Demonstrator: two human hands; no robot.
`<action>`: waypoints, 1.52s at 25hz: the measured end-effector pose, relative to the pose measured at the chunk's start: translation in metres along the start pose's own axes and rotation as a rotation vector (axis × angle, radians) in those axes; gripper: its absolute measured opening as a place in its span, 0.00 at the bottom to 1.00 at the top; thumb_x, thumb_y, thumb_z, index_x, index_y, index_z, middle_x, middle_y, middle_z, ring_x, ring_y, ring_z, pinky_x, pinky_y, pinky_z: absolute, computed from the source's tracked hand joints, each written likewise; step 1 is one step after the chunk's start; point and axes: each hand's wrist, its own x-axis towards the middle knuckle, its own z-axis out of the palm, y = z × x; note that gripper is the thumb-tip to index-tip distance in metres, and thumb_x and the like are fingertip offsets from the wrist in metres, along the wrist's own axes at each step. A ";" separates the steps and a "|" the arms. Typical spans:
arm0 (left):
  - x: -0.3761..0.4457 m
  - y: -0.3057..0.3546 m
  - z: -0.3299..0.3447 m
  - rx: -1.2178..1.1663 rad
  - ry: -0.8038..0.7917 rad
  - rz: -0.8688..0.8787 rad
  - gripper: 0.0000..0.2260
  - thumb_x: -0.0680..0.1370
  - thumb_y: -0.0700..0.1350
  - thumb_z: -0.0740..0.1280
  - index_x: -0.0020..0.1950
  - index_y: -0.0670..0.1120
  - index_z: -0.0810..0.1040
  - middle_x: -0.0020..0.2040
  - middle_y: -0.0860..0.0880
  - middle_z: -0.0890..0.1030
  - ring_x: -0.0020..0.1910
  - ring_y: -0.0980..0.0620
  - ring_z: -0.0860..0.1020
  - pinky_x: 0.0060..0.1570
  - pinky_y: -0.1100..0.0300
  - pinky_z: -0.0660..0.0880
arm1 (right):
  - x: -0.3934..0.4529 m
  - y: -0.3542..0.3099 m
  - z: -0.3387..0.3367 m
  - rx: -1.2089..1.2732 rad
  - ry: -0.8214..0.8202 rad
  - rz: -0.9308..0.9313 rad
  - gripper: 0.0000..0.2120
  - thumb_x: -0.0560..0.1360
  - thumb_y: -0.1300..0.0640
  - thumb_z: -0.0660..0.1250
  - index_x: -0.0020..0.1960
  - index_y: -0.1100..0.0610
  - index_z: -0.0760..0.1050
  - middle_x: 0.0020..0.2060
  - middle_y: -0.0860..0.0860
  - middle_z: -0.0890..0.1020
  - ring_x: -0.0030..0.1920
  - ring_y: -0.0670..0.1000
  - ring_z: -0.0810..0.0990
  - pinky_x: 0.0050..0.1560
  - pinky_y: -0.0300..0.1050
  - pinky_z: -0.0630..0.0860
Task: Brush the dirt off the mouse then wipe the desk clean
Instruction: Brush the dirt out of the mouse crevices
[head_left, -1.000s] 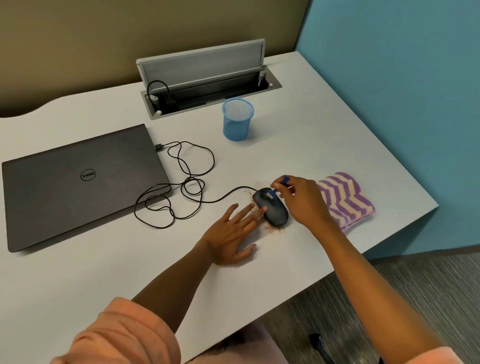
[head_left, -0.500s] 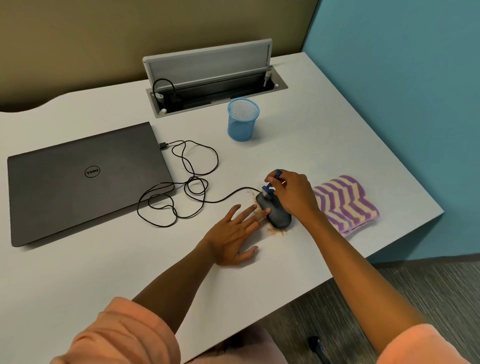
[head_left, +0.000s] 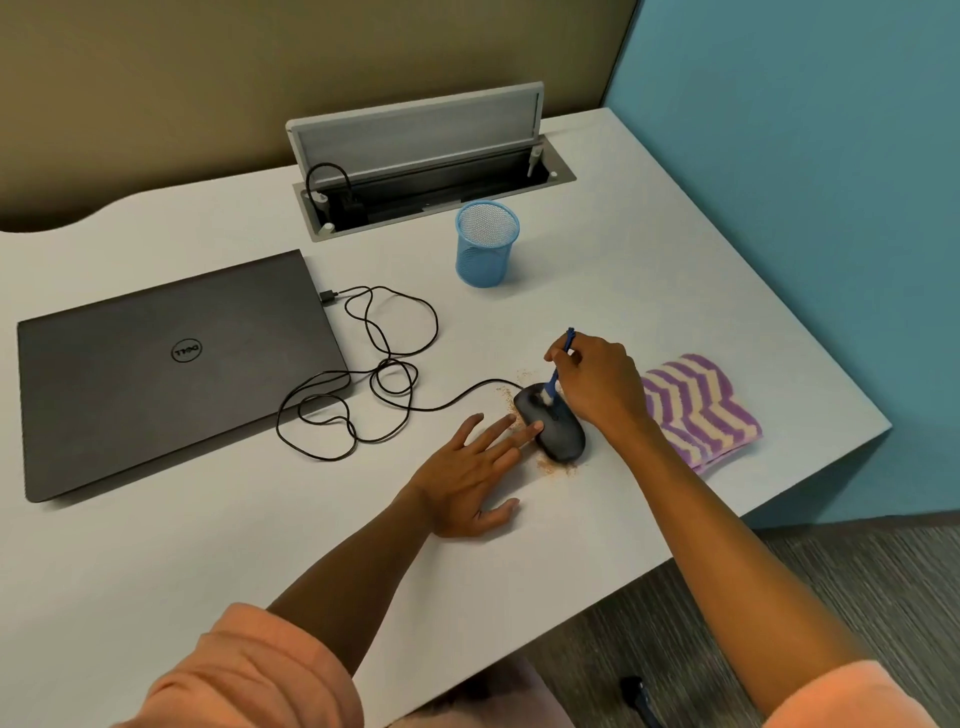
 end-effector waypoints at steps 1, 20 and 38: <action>0.000 0.000 0.000 0.005 0.003 0.000 0.32 0.81 0.65 0.53 0.79 0.47 0.57 0.84 0.50 0.51 0.82 0.45 0.53 0.77 0.48 0.33 | 0.000 0.000 0.002 -0.023 -0.026 0.007 0.16 0.81 0.50 0.58 0.58 0.56 0.80 0.53 0.55 0.84 0.51 0.56 0.83 0.46 0.41 0.71; 0.000 -0.001 -0.001 0.001 0.000 -0.002 0.32 0.81 0.64 0.54 0.79 0.47 0.59 0.84 0.52 0.49 0.82 0.44 0.53 0.77 0.49 0.31 | 0.010 -0.003 0.002 0.190 -0.117 -0.018 0.14 0.82 0.53 0.57 0.58 0.54 0.80 0.52 0.54 0.85 0.50 0.54 0.83 0.55 0.47 0.79; 0.000 0.000 -0.002 -0.010 -0.009 0.001 0.31 0.81 0.64 0.55 0.79 0.47 0.58 0.84 0.50 0.52 0.82 0.44 0.54 0.78 0.45 0.37 | -0.006 0.004 -0.016 -0.020 -0.163 0.001 0.15 0.83 0.55 0.55 0.58 0.61 0.78 0.53 0.57 0.83 0.52 0.56 0.83 0.56 0.45 0.78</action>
